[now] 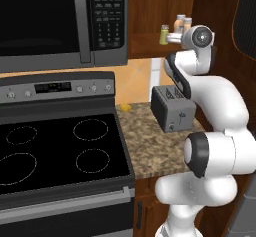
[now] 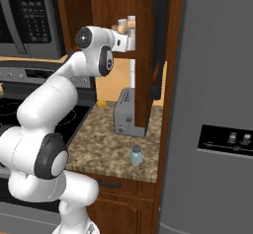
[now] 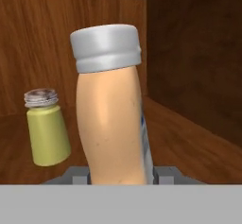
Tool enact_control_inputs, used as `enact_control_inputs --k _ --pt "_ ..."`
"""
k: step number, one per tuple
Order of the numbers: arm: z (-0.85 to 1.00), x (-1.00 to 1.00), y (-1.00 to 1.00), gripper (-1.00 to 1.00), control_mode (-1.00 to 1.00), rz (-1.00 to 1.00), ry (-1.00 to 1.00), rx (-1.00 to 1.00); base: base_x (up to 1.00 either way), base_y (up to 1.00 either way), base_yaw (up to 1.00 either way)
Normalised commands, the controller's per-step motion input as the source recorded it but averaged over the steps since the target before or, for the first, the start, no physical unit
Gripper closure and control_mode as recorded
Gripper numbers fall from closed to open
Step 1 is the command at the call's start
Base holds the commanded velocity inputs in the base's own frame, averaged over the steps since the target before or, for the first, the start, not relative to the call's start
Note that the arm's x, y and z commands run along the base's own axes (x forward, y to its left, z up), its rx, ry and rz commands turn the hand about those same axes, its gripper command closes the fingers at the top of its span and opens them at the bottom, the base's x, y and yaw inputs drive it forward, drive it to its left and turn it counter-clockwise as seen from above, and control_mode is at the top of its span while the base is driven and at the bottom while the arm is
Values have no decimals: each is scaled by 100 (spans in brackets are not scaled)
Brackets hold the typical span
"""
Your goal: Put the shaker and condiment bottle from the counter next to their counterparts in the cabinet.
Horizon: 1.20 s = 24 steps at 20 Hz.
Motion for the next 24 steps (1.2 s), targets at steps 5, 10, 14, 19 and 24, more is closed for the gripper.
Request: enact_control_inputs --k 5,10,14,19,24 --pt "-5 47 -4 100 -100 0 1 0 0 0 0" --pt "-14 28 -11 100 -100 0 1 0 0 0 0" --pt "-20 25 -15 100 -100 0 0 0 0 0 0" --pt "-26 20 -10 100 -100 0 0 0 0 0 0" --pt "-29 0 -3 100 -100 0 0 -1 0 0 0"
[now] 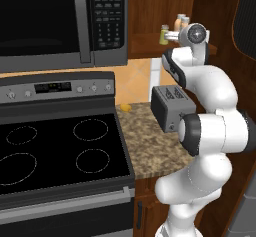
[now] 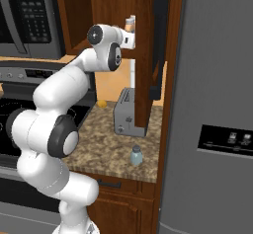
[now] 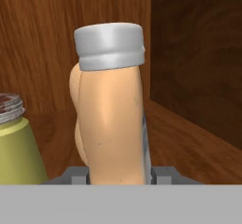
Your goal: Put the shaker and condiment bottle from the counter next to their counterparts in the cabinet.
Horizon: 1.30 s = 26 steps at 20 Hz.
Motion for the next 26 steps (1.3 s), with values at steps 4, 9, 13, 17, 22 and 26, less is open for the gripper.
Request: enact_control_inputs --k 4,9,13,17,22,26 --pt "-16 0 0 -100 -100 0 0 -2 0 0 0" --pt "5 -30 0 -100 -100 0 0 0 0 0 0" --pt "17 -67 0 -100 -100 -2 0 0 0 0 0" --pt "25 -82 10 -100 -100 -1 0 0 0 0 0" --pt "28 -89 38 -100 -100 0 0 0 0 0 0" --pt "24 -97 35 -100 -100 0 0 0 0 0 0"
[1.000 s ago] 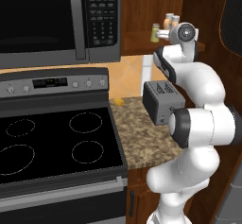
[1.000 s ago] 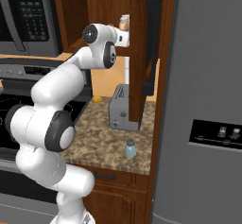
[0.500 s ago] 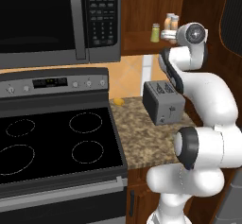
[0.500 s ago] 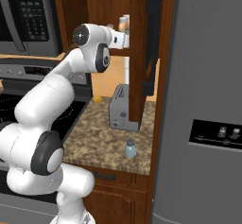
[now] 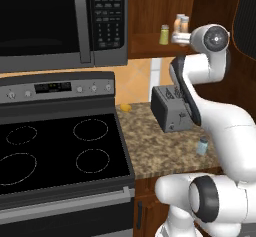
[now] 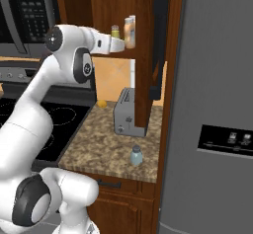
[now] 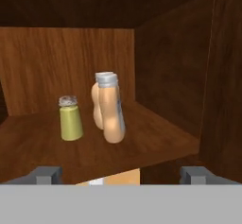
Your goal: Put the shaker and condiment bottle from the counter next to their counterparts in the cabinet.
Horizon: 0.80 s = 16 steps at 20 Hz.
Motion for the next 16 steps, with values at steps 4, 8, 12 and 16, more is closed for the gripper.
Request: enact_control_inputs --k 4,8,12,16 --pt "17 -100 15 -100 -100 -2 0 0 0 0 0" --pt "-1 -100 15 -100 -100 -6 2 0 0 0 0" --pt "-36 -100 46 -100 -100 -11 3 -4 0 0 0" --pt "-54 -100 17 -100 -100 -22 0 -2 0 0 0"
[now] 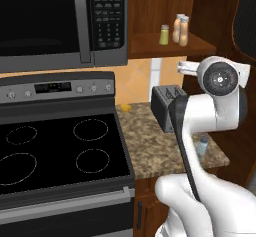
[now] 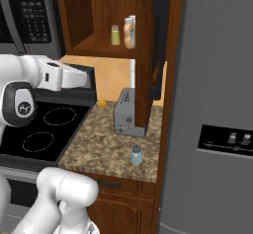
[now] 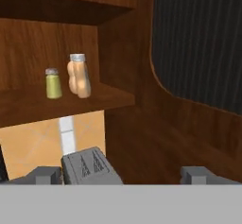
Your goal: Put the shaker and condiment bottle from the counter next to their counterparts in the cabinet.
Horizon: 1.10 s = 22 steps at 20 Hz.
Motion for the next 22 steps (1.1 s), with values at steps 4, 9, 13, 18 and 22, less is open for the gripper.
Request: enact_control_inputs --k 4,9,13,18,22 --pt "-85 -100 0 -100 -100 -29 0 -3 0 0 0" --pt "-80 -91 0 -100 -100 -30 0 -4 0 0 0" --pt "-91 -26 -13 -100 -100 -12 0 -7 0 0 0" --pt "-99 -4 -36 -100 -100 3 -3 -13 0 0 0" --pt "-100 0 -39 -100 -100 2 -10 -13 0 0 0"
